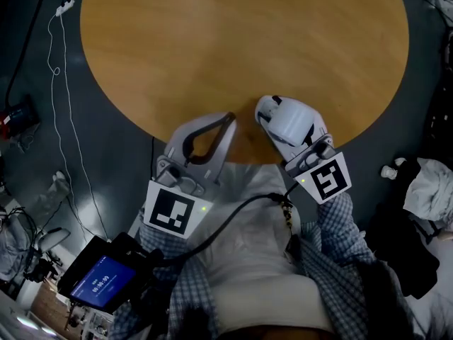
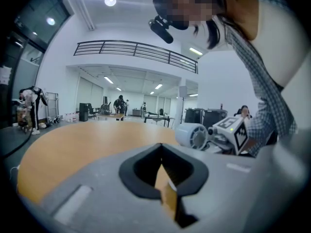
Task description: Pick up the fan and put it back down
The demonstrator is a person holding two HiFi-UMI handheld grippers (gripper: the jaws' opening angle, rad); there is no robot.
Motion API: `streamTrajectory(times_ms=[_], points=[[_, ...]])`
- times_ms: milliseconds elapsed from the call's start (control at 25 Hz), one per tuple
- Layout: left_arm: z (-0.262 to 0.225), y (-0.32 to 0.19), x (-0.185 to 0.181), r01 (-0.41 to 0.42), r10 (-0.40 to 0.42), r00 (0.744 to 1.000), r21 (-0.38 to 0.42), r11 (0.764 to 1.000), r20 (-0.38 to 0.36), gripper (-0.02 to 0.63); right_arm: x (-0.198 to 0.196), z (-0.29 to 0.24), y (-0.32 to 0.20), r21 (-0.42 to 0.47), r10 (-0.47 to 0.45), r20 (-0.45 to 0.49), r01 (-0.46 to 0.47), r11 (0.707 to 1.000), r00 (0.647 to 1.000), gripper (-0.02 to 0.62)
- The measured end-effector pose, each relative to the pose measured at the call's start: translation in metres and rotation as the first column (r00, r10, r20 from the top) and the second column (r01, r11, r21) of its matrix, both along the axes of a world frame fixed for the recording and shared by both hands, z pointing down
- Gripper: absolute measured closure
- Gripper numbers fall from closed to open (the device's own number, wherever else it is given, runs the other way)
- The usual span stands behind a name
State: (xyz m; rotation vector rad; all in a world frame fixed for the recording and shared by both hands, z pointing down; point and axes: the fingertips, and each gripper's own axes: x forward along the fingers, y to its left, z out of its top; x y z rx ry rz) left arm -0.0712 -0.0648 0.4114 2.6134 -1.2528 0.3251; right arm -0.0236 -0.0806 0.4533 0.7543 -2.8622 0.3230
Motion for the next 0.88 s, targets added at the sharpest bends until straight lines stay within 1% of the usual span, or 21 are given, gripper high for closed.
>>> streamTrajectory(times_ms=[120, 400, 600, 880], points=[[0.0, 0.001, 0.001, -0.005, 0.005, 1.0, -0.001, 1.0, 0.002, 0.606, 0.0, 0.002, 0.002, 0.005, -0.004, -0.007, 0.004, 1.0, 1.0, 0.448], [0.003, 0.005, 0.001, -0.016, 0.016, 1.0, -0.009, 1.0, -0.003, 0.606, -0.002, 0.004, 0.002, -0.01, -0.01, 0.025, 0.01, 1.0, 1.0, 0.454], [0.007, 0.01, 0.002, -0.04, 0.04, 0.999, -0.017, 0.999, 0.003, 0.606, 0.001, 0.013, 0.004, -0.028, 0.013, 0.018, -0.013, 1.0, 1.0, 0.393], [0.009, 0.014, 0.007, -0.076, 0.076, 0.997, -0.012, 0.997, 0.011, 0.607, 0.022, 0.015, 0.01, -0.036, 0.07, 0.01, -0.07, 0.997, 0.997, 0.39]])
